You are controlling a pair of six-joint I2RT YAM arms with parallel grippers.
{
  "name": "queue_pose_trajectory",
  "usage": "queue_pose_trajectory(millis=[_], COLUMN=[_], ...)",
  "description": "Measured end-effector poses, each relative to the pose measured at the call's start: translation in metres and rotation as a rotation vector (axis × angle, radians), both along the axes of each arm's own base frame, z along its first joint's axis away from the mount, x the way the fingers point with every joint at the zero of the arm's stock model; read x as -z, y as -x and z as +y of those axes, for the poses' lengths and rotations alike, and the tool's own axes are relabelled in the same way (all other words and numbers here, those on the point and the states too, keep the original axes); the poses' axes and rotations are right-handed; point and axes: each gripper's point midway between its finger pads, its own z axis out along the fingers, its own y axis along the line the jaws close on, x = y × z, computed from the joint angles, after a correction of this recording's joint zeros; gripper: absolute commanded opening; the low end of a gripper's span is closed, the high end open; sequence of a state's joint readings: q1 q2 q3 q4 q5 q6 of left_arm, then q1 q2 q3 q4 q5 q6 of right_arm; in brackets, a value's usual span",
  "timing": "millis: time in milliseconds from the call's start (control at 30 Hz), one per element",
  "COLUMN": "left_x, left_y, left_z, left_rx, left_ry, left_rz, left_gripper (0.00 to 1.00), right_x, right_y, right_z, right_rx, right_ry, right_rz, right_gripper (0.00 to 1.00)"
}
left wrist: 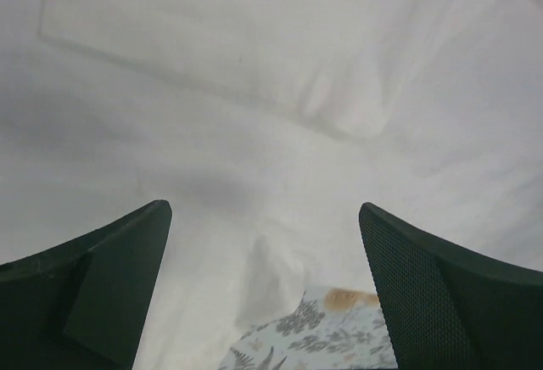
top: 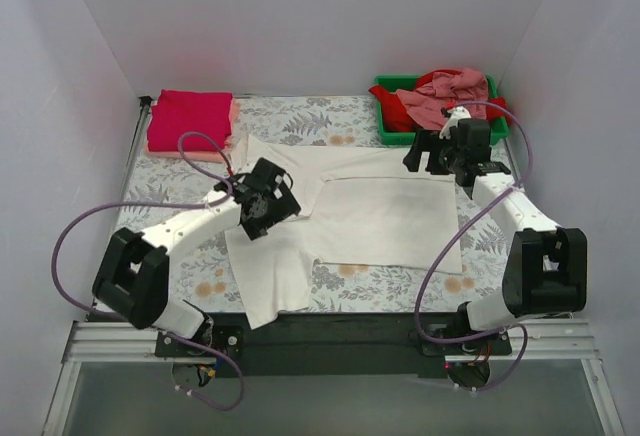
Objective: Fold and stack the t-shirts
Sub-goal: Fold the tshirt
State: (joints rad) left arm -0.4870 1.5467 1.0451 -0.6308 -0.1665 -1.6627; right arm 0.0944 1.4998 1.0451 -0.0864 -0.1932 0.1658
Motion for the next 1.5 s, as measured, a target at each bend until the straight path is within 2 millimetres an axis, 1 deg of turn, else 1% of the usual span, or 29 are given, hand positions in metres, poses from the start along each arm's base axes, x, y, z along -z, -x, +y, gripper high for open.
queue_pose_trajectory(millis=[33, 67, 100, 133, 200, 233, 267, 333, 367, 400, 467, 533, 633, 667, 733, 767, 867, 967, 1000, 1067, 1100, 1167, 1233, 1267, 1300, 1433, 1500], left_x=[0.000, 0.002, 0.006, 0.007, 0.008, 0.009, 0.013, 0.018, 0.019, 0.021, 0.023, 0.030, 0.041, 0.043, 0.044, 0.045, 0.049, 0.056, 0.058, 0.063, 0.064, 0.065, 0.065, 0.065, 0.065, 0.064, 0.063], left_y=[0.025, 0.053, 0.088, 0.111, 0.148, 0.165, 0.192, 0.210, 0.213, 0.222, 0.229, 0.237, 0.248, 0.251, 0.252, 0.252, 0.252, 0.252, 0.251, 0.252, 0.251, 0.251, 0.249, 0.248, 0.248, 0.245, 0.243], left_z=[-0.008, -0.013, -0.014, -0.013, -0.009, -0.008, -0.006, -0.001, 0.001, 0.005, 0.005, 0.004, 0.005, 0.004, 0.001, -0.003, -0.005, -0.005, -0.004, 0.000, 0.002, 0.007, 0.012, 0.014, 0.016, 0.019, 0.019], left_rx=[0.029, 0.054, 0.079, 0.095, 0.125, 0.145, 0.196, 0.223, 0.230, 0.246, 0.263, 0.274, 0.296, 0.304, 0.312, 0.314, 0.316, 0.310, 0.308, 0.303, 0.300, 0.292, 0.285, 0.283, 0.278, 0.277, 0.275], left_ry=[0.002, -0.003, -0.019, -0.025, -0.040, -0.049, -0.095, -0.150, -0.163, -0.193, -0.194, -0.183, -0.177, -0.172, -0.157, -0.144, -0.129, -0.147, -0.158, -0.189, -0.203, -0.231, -0.255, -0.264, -0.274, -0.297, -0.310], left_rz=[0.016, 0.044, 0.083, 0.111, 0.155, 0.180, 0.235, 0.282, 0.290, 0.314, 0.331, 0.352, 0.380, 0.386, 0.387, 0.384, 0.381, 0.393, 0.398, 0.408, 0.410, 0.407, 0.400, 0.396, 0.393, 0.384, 0.379], left_gripper=[0.93, 0.93, 0.93, 0.93, 0.91, 0.91, 0.89, 0.86, 0.84, 0.82, 0.80, 0.79, 0.71, 0.67, 0.64, 0.61, 0.58, 0.47, 0.39, 0.30, 0.22, 0.17, 0.10, 0.02, 0.00, 0.00, 0.00], right_x=[0.003, 0.013, 0.025, 0.036, 0.050, 0.053, 0.056, 0.053, 0.051, 0.047, 0.044, 0.043, 0.048, 0.050, 0.054, 0.056, 0.059, 0.061, 0.062, 0.064, 0.065, 0.066, 0.067, 0.067, 0.067, 0.056, 0.050], right_y=[0.008, 0.021, 0.034, 0.044, 0.057, 0.062, 0.070, 0.073, 0.074, 0.076, 0.079, 0.083, 0.090, 0.091, 0.094, 0.095, 0.097, 0.098, 0.099, 0.103, 0.107, 0.114, 0.122, 0.129, 0.136, 0.158, 0.165], right_z=[0.000, 0.000, 0.001, 0.002, 0.003, 0.004, 0.004, 0.004, 0.004, 0.004, 0.004, 0.003, -0.002, -0.004, -0.005, -0.006, -0.007, -0.009, -0.009, -0.010, -0.010, -0.012, -0.015, -0.016, -0.018, -0.027, -0.030], right_rx=[0.004, 0.006, 0.006, 0.008, 0.003, 0.002, 0.002, 0.005, 0.005, 0.007, 0.009, 0.014, 0.040, 0.048, 0.059, 0.062, 0.071, 0.079, 0.080, 0.084, 0.091, 0.109, 0.132, 0.148, 0.166, 0.241, 0.275], right_ry=[-0.011, -0.018, -0.024, -0.028, -0.032, -0.034, -0.036, -0.042, -0.044, -0.048, -0.051, -0.052, -0.038, -0.033, -0.029, -0.029, -0.024, -0.019, -0.019, -0.021, -0.024, -0.032, -0.039, -0.048, -0.055, -0.085, -0.105], right_rz=[0.005, 0.031, 0.067, 0.103, 0.148, 0.160, 0.171, 0.162, 0.153, 0.142, 0.129, 0.121, 0.127, 0.131, 0.142, 0.146, 0.155, 0.158, 0.160, 0.164, 0.168, 0.167, 0.165, 0.158, 0.156, 0.110, 0.091], right_gripper=[0.98, 0.98, 0.98, 0.98, 0.98, 0.98, 0.98, 0.98, 0.98, 0.98, 0.98, 0.98, 0.98, 0.98, 0.98, 0.98, 0.98, 0.98, 0.98, 0.98, 0.98, 0.98, 0.98, 0.98, 0.98, 0.98, 0.98])
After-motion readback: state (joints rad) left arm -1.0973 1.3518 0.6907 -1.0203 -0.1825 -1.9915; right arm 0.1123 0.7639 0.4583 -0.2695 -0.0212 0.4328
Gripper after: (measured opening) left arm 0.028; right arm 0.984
